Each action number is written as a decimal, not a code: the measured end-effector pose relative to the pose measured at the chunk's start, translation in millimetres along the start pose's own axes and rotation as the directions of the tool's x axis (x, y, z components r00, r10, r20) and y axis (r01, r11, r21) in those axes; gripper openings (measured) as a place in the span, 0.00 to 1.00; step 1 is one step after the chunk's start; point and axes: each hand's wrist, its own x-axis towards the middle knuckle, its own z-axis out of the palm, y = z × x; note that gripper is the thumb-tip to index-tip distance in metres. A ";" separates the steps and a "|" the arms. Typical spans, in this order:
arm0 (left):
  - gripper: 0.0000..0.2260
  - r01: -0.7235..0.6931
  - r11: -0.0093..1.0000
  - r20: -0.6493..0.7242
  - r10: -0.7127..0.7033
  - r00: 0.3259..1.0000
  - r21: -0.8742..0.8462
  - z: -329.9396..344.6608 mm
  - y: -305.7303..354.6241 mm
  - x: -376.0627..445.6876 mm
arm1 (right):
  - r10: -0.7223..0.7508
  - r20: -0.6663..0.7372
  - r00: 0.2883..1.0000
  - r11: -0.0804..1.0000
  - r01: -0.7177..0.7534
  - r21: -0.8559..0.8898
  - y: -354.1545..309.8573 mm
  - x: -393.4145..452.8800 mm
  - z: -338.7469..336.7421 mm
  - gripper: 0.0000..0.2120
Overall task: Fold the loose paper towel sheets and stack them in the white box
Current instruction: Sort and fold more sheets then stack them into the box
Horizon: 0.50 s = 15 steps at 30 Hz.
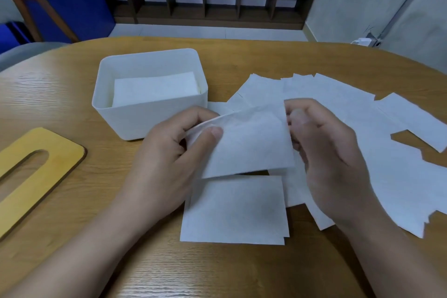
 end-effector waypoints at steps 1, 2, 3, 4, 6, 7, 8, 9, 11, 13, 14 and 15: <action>0.06 0.008 1.000 0.031 -0.008 1.000 -0.013 -2.8 3.9 -1.0 | -0.004 0.001 1.000 1.000 0.004 0.023 -2.6 -0.6 -1.0 0.17; 0.06 0.015 1.000 0.066 -0.014 0.998 -0.014 -5.5 7.3 -2.4 | -0.018 0.001 1.000 1.000 0.018 0.024 -5.5 -1.3 -1.5 0.16; 0.06 0.027 1.000 0.102 -0.026 0.994 -0.012 -8.1 10.4 -4.3 | -0.032 -0.002 0.999 0.999 0.032 0.008 -7.1 -1.9 -1.7 0.16; 0.06 0.047 0.999 0.132 -0.046 0.990 -0.009 -10.1 12.7 -6.3 | -0.037 -0.006 0.999 0.999 0.037 -0.014 -7.3 -2.4 -2.0 0.16; 0.06 0.083 0.996 0.166 -0.086 0.982 0.022 -13.1 15.1 -9.9 | -0.030 0.017 0.999 0.997 0.031 -0.071 -4.1 -3.8 -3.2 0.12; 0.06 0.092 0.994 0.173 -0.100 0.980 0.050 -14.1 14.9 -11.3 | -0.022 0.048 0.999 0.994 0.027 -0.106 -1.7 -5.1 -3.6 0.09; 0.05 0.104 0.992 0.180 -0.116 0.977 0.076 -14.6 14.2 -12.2 | -0.008 0.083 0.997 0.989 0.021 -0.147 0.8 -6.6 -3.8 0.08; 0.05 0.123 0.988 0.194 -0.139 0.971 0.094 -14.8 13.5 -12.8 | 0.009 0.114 0.993 0.983 0.012 -0.184 2.9 -8.3 -3.8 0.07; 0.05 0.157 0.979 0.230 -0.184 0.956 0.130 -14.8 12.4 -13.7 | 0.039 0.165 0.986 0.969 0.003 -0.245 5.6 -10.7 -2.7 0.08; 0.07 0.171 0.970 0.252 -0.211 0.944 0.171 -15.2 13.0 -14.3 | 0.059 0.201 0.978 0.956 0.002 -0.292 6.3 -11.1 -2.3 0.09; 0.07 0.180 0.967 0.265 -0.225 0.938 0.183 -15.7 13.8 -14.6 | 0.075 0.211 0.975 0.952 -0.007 -0.305 7.2 -10.9 -2.8 0.09; 0.07 0.187 0.963 0.278 -0.237 0.931 0.196 -16.2 14.9 -14.7 | 0.094 0.222 0.970 0.948 -0.019 -0.318 8.5 -10.5 -3.7 0.08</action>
